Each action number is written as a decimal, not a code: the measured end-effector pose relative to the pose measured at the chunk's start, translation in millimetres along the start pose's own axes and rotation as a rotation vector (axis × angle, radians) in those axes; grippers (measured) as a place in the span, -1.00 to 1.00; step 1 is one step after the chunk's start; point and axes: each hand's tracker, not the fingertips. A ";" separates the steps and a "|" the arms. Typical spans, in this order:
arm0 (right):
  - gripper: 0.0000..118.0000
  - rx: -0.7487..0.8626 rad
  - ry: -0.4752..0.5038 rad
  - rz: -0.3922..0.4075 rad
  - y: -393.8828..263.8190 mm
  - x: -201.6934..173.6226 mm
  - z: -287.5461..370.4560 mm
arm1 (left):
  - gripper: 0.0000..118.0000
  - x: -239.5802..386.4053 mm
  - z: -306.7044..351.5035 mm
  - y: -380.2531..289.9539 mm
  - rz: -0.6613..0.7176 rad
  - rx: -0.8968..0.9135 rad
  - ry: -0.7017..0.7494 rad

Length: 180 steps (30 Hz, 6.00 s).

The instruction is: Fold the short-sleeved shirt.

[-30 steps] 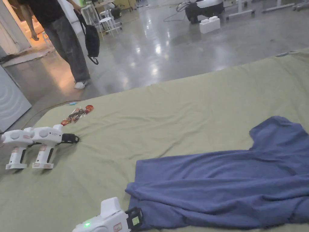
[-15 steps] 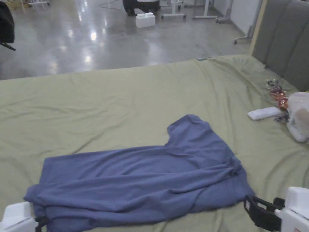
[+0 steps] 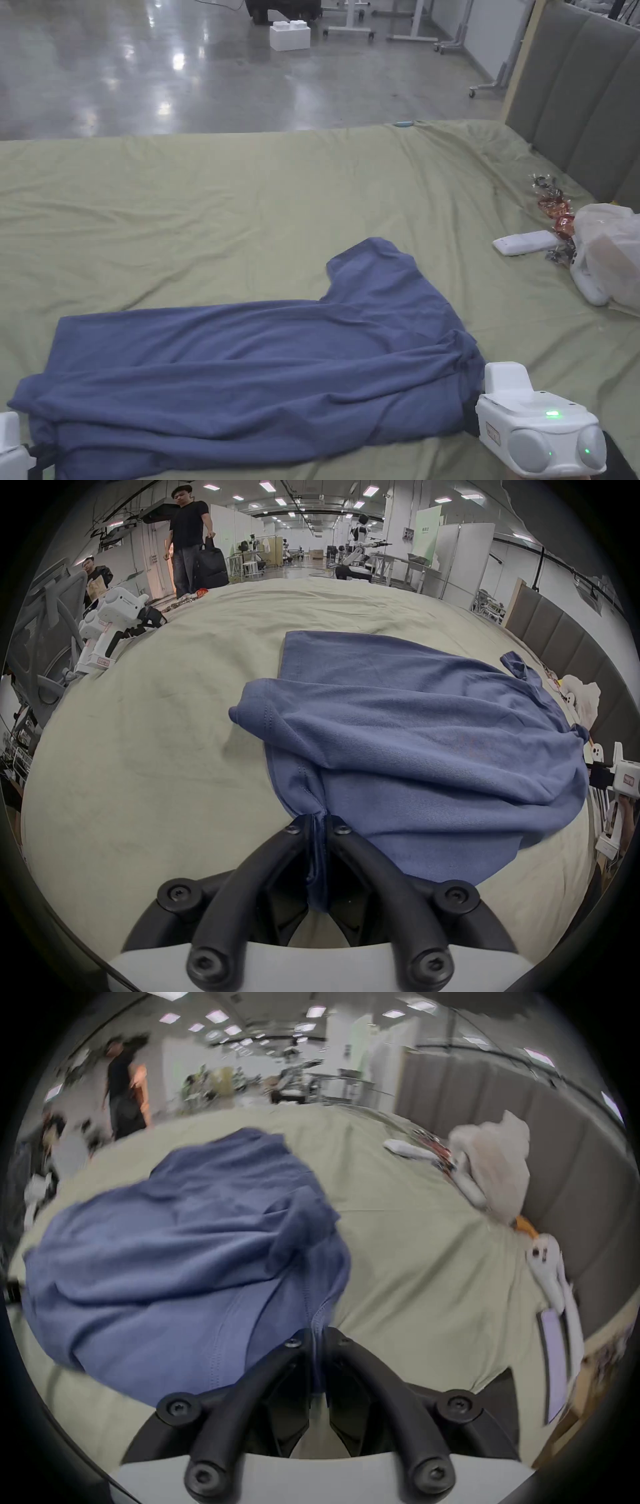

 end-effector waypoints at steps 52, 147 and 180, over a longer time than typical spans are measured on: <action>-0.09 0.602 0.292 -0.066 -50.1 -9.9 279.8 | 0.41 51.7 343.3 -73.6 -0.101 0.845 0.008; -1.00 -0.018 0.324 -0.091 17.9 71.3 104.8 | -0.94 -48.2 138.8 -15.8 0.017 0.054 -0.151; -0.02 0.351 0.232 -0.120 -56.3 27.7 249.9 | 0.43 13.5 300.2 -75.7 -0.160 0.645 0.011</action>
